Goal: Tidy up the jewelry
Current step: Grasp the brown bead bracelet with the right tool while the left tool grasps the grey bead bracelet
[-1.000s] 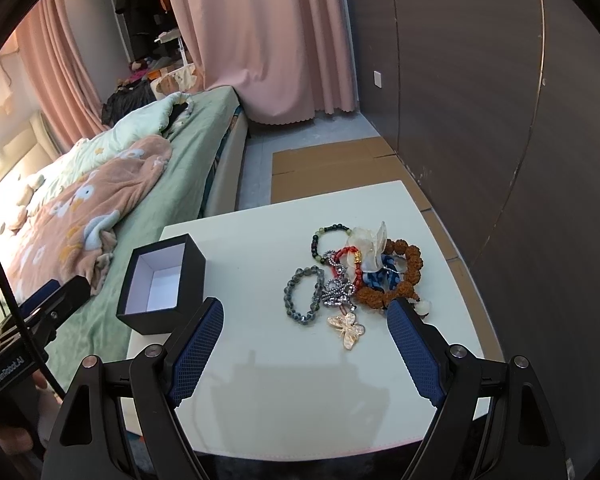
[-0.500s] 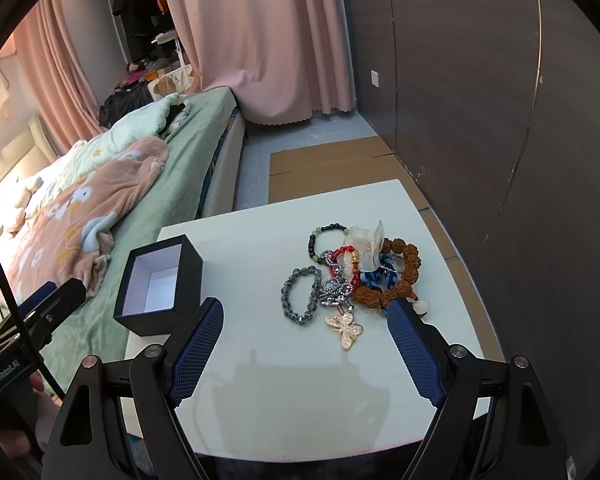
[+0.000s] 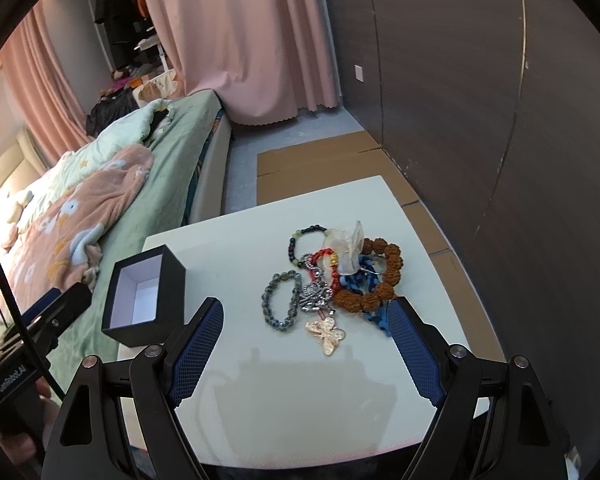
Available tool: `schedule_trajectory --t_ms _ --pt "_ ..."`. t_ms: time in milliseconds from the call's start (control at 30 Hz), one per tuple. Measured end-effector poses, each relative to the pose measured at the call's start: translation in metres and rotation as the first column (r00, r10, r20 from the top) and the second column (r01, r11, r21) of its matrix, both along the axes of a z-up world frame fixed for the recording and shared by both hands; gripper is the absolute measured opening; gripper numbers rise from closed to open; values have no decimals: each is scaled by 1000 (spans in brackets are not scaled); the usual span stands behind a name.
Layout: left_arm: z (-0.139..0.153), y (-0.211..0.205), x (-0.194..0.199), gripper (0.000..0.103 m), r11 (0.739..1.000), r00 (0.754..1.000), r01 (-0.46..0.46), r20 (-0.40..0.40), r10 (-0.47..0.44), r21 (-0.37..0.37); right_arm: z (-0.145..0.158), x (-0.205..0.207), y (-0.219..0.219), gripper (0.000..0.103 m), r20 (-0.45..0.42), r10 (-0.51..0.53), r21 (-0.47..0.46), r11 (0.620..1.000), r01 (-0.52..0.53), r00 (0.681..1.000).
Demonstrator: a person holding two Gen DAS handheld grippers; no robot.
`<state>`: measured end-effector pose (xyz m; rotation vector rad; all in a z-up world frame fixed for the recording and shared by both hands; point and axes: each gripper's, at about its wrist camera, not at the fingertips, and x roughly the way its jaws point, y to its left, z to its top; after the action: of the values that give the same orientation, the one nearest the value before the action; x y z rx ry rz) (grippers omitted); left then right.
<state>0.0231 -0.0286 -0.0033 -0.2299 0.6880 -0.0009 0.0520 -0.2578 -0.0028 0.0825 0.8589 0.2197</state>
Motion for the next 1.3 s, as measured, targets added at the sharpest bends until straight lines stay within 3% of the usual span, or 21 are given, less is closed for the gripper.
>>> schedule_trajectory --t_ms 233,367,433,667,733,867,967,1300 --pt "-13 -14 22 86 999 999 37 -32 -38 -10 -9 23 -28 84 -78 -74 77 994 80 994" --pt "-19 -24 33 82 998 997 61 -46 -62 -11 -16 34 -45 84 -116 -109 124 985 123 987" --pt "-23 -29 39 72 997 995 79 -55 -80 -15 -20 39 -52 84 -138 -122 152 978 142 983" --pt "-40 -49 54 58 989 983 143 -110 -145 -32 -35 56 -70 84 -219 -150 218 956 198 964" --pt "-45 -54 58 55 988 980 153 -122 -155 -22 -40 61 -73 80 -240 -146 237 950 204 960" --pt "-59 -68 68 54 983 970 185 -157 -184 -7 -55 72 -82 61 -298 -158 258 936 239 941" --pt "-71 -78 76 48 978 959 211 -194 -206 3 -69 83 -89 50 -334 -182 260 925 276 925" --pt "-98 -89 94 41 972 940 231 -264 -214 33 -93 111 -99 45 -390 -236 242 906 347 890"
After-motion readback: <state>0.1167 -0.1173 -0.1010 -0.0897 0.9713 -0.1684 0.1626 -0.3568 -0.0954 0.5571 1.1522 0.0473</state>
